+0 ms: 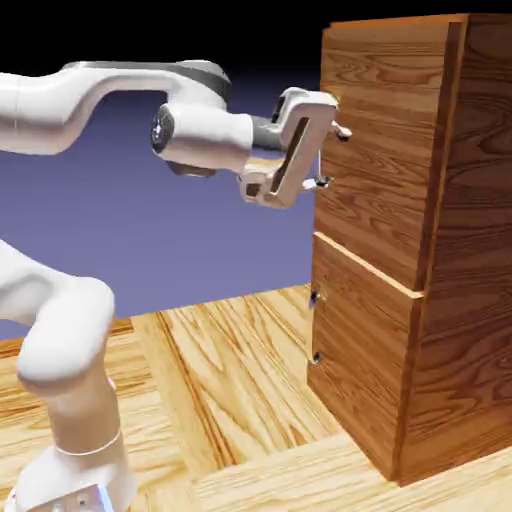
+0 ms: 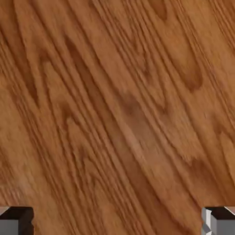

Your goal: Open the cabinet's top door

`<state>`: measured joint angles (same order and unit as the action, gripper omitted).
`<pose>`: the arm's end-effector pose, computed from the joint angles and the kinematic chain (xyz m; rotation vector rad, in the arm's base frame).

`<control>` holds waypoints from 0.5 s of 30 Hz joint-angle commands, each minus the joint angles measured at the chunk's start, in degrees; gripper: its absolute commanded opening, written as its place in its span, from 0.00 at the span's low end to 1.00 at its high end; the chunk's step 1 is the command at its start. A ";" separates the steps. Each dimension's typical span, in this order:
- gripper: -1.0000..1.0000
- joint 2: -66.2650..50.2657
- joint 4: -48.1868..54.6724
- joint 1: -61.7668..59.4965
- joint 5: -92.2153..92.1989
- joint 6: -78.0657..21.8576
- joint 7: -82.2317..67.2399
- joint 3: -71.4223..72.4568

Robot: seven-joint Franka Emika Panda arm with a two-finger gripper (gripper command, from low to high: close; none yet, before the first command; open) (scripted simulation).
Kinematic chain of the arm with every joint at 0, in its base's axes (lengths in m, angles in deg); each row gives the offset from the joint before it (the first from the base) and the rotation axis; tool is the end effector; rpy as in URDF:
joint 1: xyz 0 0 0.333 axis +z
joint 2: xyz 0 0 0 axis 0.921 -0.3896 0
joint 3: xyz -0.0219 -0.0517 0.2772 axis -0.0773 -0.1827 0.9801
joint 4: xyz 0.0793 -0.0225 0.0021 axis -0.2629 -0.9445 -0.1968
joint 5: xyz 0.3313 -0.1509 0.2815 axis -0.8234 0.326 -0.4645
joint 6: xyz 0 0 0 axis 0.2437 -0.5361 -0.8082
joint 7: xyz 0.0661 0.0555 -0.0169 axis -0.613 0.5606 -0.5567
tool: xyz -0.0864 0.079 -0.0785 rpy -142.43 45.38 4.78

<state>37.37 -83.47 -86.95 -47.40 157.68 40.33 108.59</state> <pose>0.4549 -0.0222 0.5575 -0.1552 1.7554 -0.1882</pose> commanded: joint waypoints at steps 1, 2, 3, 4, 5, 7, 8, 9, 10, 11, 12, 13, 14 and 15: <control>0.50 0.36 0.32 -0.39 -2.50 0.09 1.21 0.78; 0.50 0.72 0.63 -0.78 -4.99 0.17 2.41 1.56; 0.50 1.08 0.95 -1.17 -7.48 0.26 3.61 2.35; 0.50 1.44 1.27 -1.56 -9.97 0.34 4.82 3.13; 0.50 1.80 1.58 -1.95 -12.46 0.43 6.02 3.91; 0.50 2.53 2.22 -2.75 -17.45 0.60 8.41 5.44; 0.50 2.94 2.52 -3.21 -19.94 0.68 9.50 5.99; 0.50 3.36 2.82 -3.67 -22.43 0.76 10.61 6.57; 0.50 3.77 3.12 -4.13 -24.93 0.83 11.71 7.13; 0.50 4.18 3.42 -4.59 -27.42 0.91 12.81 7.70; 0.50 4.59 3.73 -5.05 -29.91 0.99 13.91 8.27; 0.50 5.00 4.03 -5.51 -32.40 1.07 15.01 8.84; 0.50 5.41 4.33 -5.97 -34.89 1.14 16.11 9.41; 0.50 5.83 4.63 -6.43 -37.39 1.22 17.21 9.98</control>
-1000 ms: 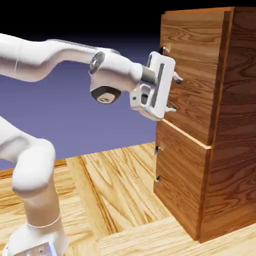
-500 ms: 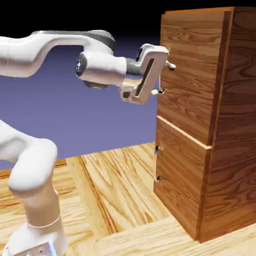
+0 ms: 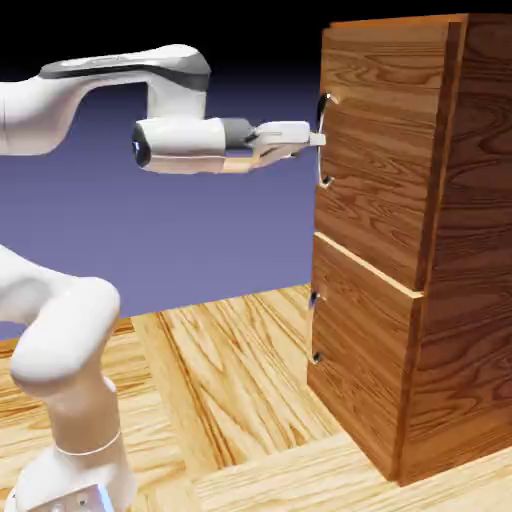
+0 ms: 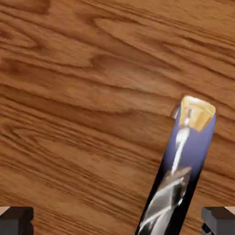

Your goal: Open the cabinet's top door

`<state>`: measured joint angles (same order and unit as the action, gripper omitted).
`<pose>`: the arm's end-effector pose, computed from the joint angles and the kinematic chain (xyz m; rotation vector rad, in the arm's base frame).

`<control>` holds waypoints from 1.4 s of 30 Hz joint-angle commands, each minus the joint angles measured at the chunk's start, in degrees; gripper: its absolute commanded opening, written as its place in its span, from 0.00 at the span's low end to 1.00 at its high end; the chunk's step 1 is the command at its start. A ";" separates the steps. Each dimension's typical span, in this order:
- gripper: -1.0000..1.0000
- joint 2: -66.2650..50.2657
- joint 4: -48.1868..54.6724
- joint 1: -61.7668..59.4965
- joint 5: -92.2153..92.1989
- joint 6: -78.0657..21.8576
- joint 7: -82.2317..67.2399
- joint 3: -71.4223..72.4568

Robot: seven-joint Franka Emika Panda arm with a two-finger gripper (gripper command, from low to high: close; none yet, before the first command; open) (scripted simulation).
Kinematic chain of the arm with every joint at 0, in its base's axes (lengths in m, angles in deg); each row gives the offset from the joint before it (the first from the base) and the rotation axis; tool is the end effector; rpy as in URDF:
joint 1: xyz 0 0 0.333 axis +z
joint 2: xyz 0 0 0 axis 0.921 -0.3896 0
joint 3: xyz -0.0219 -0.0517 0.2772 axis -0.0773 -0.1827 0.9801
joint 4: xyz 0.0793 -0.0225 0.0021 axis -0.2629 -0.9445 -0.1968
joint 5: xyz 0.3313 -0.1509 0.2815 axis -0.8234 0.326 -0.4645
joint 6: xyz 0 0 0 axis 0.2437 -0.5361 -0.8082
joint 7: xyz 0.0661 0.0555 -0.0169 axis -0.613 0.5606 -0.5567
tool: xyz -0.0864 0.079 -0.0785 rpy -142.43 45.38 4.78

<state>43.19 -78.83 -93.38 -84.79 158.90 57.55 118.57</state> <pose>0.4419 0.0360 0.5671 0.4962 1.5438 0.3972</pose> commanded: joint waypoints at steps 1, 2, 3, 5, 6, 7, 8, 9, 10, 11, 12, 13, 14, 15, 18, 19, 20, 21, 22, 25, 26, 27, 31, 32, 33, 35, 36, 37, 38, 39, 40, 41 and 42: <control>0.50 0.41 0.30 -0.46 -2.49 0.08 1.10 0.57; 0.50 0.83 0.61 -0.92 -5.00 0.16 2.21 1.14; 0.50 1.22 0.90 -1.37 -7.41 0.23 3.28 1.69; 0.50 1.72 1.26 -1.92 -10.39 0.32 4.59 2.38; 0.50 1.72 1.26 -1.92 -10.39 0.32 4.59 2.38; 0.50 0.48 2.50 -4.10 -10.96 -0.63 4.29 3.56; 0.50 -0.61 3.61 -6.03 -11.47 -1.48 4.02 4.61; 0.50 -1.82 4.83 -8.18 -12.03 -2.42 3.72 5.78; 0.50 -2.91 5.94 -10.12 -12.54 -3.27 3.45 6.83; 0.50 -3.82 6.86 -11.74 -12.96 -3.97 3.22 7.71; 0.00 -3.83 6.86 -11.74 -12.96 -3.97 3.22 7.71; 0.00 -3.83 6.86 -11.74 -12.96 -3.97 3.22 7.71; 0.00 -3.76 5.78 -9.69 -11.75 -4.53 3.38 6.12; 0.00 -3.66 4.68 -7.59 -10.51 -5.10 3.53 4.46; 0.00 -3.00 1.46 -1.36 -6.53 -6.73 4.14 -0.62; 0.00 -2.70 0.40 0.72 -5.02 -7.22 4.49 -2.34; 0.00 -2.34 -0.64 2.80 -3.45 -7.68 4.88 -4.10; 0.00 -1.93 -1.68 4.87 -1.80 -8.12 5.32 -5.87; 0.00 -1.47 -2.71 6.95 -0.07 -8.53 5.82 -7.66; 0.00 0.27 -5.77 13.18 5.69 -9.62 7.67 -13.17; 0.00 0.97 -6.79 15.26 7.83 -9.93 8.44 -15.05; 0.00 1.75 -7.81 17.33 10.10 -10.21 9.30 -16.96; 0.00 5.38 -11.69 24.88 20.01 -11.18 13.63 -24.20; 0.00 6.37 -12.58 26.38 22.50 -11.45 14.87 -25.76; 0.00 7.33 -13.40 27.83 24.99 -11.65 16.12 -27.27; 0.00 9.20 -14.92 30.35 29.98 -12.09 18.81 -30.02; 0.00 10.19 -15.68 31.18 32.47 -12.57 20.30 -31.19; 0.00 11.20 -16.44 31.77 34.96 -13.22 21.86 -32.27; 0.00 12.23 -17.18 32.19 37.45 -14.01 23.44 -33.32; 0.00 13.27 -17.89 32.49 39.95 -14.91 25.01 -34.37; 0.00 14.31 -18.58 32.69 42.44 -15.92 26.54 -35.45; 0.00 15.36 -19.25 32.76 44.93 -17.11 28.03 -36.56; 0.00 16.44 -19.88 32.62 47.42 -18.54 29.49 -37.70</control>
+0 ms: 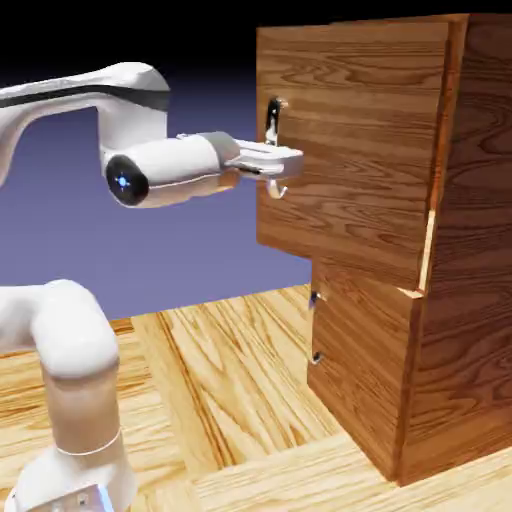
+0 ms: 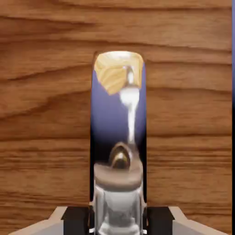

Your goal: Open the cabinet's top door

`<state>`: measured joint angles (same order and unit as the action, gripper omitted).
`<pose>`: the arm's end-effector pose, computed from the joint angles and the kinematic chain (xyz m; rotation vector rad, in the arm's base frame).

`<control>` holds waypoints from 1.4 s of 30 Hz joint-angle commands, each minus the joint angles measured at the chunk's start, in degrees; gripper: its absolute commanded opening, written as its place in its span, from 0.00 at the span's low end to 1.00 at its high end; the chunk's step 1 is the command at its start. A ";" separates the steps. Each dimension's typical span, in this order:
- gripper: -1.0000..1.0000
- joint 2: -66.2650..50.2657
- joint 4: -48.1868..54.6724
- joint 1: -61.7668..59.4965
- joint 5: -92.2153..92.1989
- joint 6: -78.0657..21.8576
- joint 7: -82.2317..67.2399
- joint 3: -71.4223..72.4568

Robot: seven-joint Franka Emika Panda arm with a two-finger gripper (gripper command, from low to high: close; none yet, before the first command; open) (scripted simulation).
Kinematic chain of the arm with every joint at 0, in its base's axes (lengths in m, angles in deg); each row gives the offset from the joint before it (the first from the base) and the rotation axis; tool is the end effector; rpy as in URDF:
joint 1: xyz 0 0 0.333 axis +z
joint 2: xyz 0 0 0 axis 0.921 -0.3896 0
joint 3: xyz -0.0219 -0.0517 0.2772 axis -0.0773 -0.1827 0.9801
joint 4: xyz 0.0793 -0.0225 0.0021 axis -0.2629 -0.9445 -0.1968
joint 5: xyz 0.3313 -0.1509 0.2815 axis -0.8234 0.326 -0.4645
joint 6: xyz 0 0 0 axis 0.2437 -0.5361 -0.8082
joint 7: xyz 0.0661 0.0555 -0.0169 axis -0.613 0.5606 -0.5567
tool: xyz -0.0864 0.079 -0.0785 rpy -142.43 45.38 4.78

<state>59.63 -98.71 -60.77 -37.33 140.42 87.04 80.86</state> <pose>0.3781 -0.0027 0.5750 0.2676 1.6350 0.9659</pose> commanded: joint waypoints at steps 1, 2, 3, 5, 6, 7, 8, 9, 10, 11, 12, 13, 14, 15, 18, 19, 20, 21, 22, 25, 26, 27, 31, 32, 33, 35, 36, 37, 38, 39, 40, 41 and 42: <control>0.00 1.08 -0.60 -0.32 2.46 -1.74 1.41 -1.21; 0.00 2.16 -1.14 -0.74 4.95 -3.61 2.72 -2.53; 0.00 3.21 -1.61 -1.23 7.44 -5.65 3.92 -3.99; 0.00 5.14 -2.28 -2.39 12.43 -10.23 5.94 -7.33; 0.00 5.99 -2.44 -2.98 14.90 -12.72 6.72 -9.23; 0.00 6.69 -2.48 -3.55 17.30 -15.22 7.44 -11.17; 0.00 7.24 -2.40 -4.08 19.58 -17.71 8.01 -13.15; 0.00 7.66 -2.19 -4.55 21.74 -20.20 8.42 -15.17; 0.00 7.95 -1.87 -4.95 23.84 -22.69 8.75 -17.22; 0.00 8.10 -1.43 -5.25 25.88 -25.18 9.00 -19.29; 0.00 8.14 -0.87 -5.47 27.85 -27.65 9.17 -21.37; 0.00 8.07 -0.20 -5.57 29.75 -30.10 9.29 -23.44; 0.00 7.89 0.57 -5.56 31.60 -32.54 9.36 -25.52; 0.00 7.62 1.47 -5.42 33.39 -34.98 9.39 -27.60; 0.00 6.32 4.86 -4.20 38.52 -42.36 9.33 -33.82; 0.00 5.76 6.24 -3.47 40.15 -44.83 9.28 -35.89; 0.00 5.15 7.72 -2.66 41.72 -47.29 9.19 -37.89; 0.00 4.37 8.91 -2.72 42.56 -49.78 8.89 -39.14; 0.00 3.39 9.70 -3.91 42.44 -52.28 8.31 -39.42; 0.00 0.52 10.13 -10.09 39.08 -57.61 6.13 -36.87; 0.00 -0.32 10.02 -12.16 37.76 -58.88 5.44 -35.73; 0.00 -1.16 9.87 -14.24 36.40 -60.06 4.75 -34.54; 0.00 -4.70 9.17 -22.55 30.75 -64.45 1.85 -29.58; 0.00 -5.69 9.02 -24.63 29.31 -65.58 1.07 -28.33; 0.00 -6.77 8.92 -26.70 27.88 -66.77 0.25 -27.11; 0.00 -9.34 8.94 -30.86 25.07 -69.53 -1.60 -24.80; 0.00 -11.07 9.22 -32.93 23.72 -71.35 -2.74 -23.83; 0.00 -13.15 9.87 -34.59 22.77 -73.54 -3.99 -23.35; 0.00 -15.23 10.91 -35.27 22.60 -75.76 -5.09 -23.70; 0.00 -17.31 12.37 -34.92 23.26 -78.02 -6.04 -24.93; 0.00 -19.36 14.20 -33.67 24.68 -80.34 -6.83 -26.93; 0.00 -21.31 15.98 -32.73 26.04 -82.81 -7.59 -28.72; 0.00 -22.94 17.32 -32.97 26.76 -85.30 -8.31 -29.51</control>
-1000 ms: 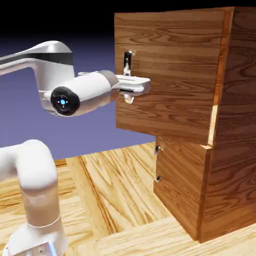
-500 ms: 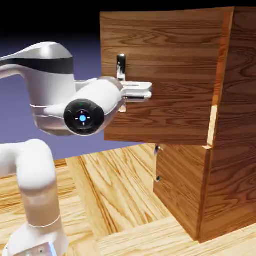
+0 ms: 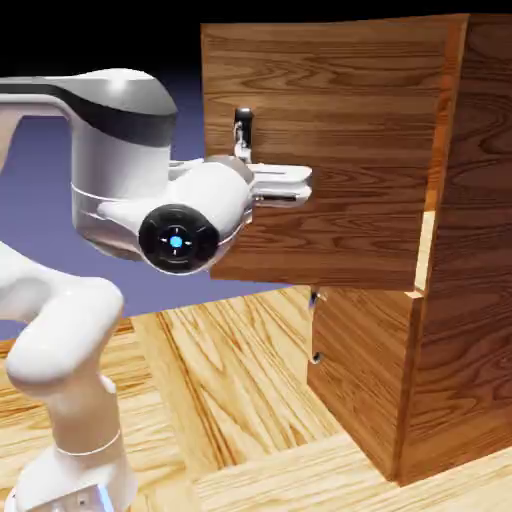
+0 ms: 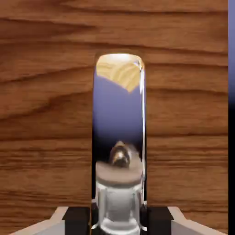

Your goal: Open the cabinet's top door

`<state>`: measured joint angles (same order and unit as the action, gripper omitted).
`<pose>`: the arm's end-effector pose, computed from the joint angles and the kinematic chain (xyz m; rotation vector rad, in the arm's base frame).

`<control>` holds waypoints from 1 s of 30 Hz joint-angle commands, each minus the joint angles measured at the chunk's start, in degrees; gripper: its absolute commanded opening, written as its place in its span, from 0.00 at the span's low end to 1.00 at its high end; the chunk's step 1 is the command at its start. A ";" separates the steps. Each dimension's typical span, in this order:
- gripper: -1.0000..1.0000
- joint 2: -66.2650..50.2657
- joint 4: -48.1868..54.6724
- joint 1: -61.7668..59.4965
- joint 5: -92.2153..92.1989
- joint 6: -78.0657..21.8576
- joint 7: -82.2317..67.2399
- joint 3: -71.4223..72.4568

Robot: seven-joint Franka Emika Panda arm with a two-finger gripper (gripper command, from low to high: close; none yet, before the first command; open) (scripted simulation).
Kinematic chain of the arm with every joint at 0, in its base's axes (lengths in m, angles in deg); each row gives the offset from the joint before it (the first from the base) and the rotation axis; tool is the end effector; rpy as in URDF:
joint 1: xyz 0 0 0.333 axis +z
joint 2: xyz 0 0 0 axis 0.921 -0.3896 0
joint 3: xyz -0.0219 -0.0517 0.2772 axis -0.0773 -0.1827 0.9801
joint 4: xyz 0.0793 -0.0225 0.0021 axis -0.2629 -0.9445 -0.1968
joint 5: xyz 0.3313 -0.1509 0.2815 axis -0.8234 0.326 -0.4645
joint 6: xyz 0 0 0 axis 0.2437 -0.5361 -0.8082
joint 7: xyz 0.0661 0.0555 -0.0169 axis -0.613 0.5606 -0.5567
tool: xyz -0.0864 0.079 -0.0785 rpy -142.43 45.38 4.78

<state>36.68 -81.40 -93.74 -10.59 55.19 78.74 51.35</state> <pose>0.2817 -0.2271 0.5525 -0.2582 1.7555 1.4172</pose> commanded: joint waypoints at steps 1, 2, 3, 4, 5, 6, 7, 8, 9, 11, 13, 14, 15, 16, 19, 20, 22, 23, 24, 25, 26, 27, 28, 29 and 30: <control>0.00 -1.24 0.81 -1.57 0.00 -2.53 -0.67 0.36; 0.00 -1.92 1.06 -3.65 -0.51 -4.34 -1.13 1.42; 0.00 -2.29 1.05 -5.73 -1.18 -5.69 -1.46 2.67; 0.00 -2.52 0.92 -7.81 -1.92 -6.81 -1.74 4.02; 0.00 -2.67 0.73 -9.88 -2.70 -7.79 -1.98 5.42; 0.00 -2.77 0.48 -11.96 -3.51 -8.69 -2.20 6.86; 0.00 -2.85 0.22 -14.04 -4.32 -9.52 -2.42 8.33; 0.00 -2.91 -0.06 -16.11 -5.15 -10.31 -2.63 9.83; 0.00 -2.98 -0.34 -18.19 -5.97 -11.08 -2.84 11.34; 0.00 -3.16 -0.88 -22.34 -7.60 -12.59 -3.30 14.39; 0.00 -3.50 -1.30 -26.50 -9.15 -14.14 -3.85 17.46; 0.00 -3.80 -1.42 -28.57 -9.87 -14.99 -4.19 18.99; 0.00 -4.23 -1.43 -30.65 -10.51 -15.93 -4.59 20.51; 0.00 -4.93 -1.26 -32.73 -11.03 -17.04 -5.13 22.00; 0.00 -10.46 2.42 -35.49 -9.49 -21.95 -8.10 23.31; 0.00 -12.53 4.11 -34.94 -8.28 -23.37 -9.06 22.60; 0.00 -16.69 7.62 -34.00 -6.06 -26.29 -10.96 21.42; 0.00 -18.76 9.45 -33.52 -5.00 -27.77 -11.91 20.87; 0.00 -20.84 11.34 -33.05 -3.97 -29.27 -12.84 20.35; 0.00 -22.92 13.27 -32.58 -2.97 -30.78 -13.78 19.87; 0.00 -24.99 15.26 -32.13 -2.02 -32.30 -14.71 19.42; 0.00 -27.07 17.29 -31.69 -1.09 -33.84 -15.64 19.00; 0.00 -29.14 19.36 -31.33 -0.20 -35.40 -16.56 18.68; 0.00 -31.12 21.44 -30.79 0.74 -36.86 -17.41 18.25; 0.00 -32.81 23.46 -29.26 1.87 -37.85 -18.00 17.10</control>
<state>3.88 -57.94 -122.98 -8.76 17.39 60.76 68.45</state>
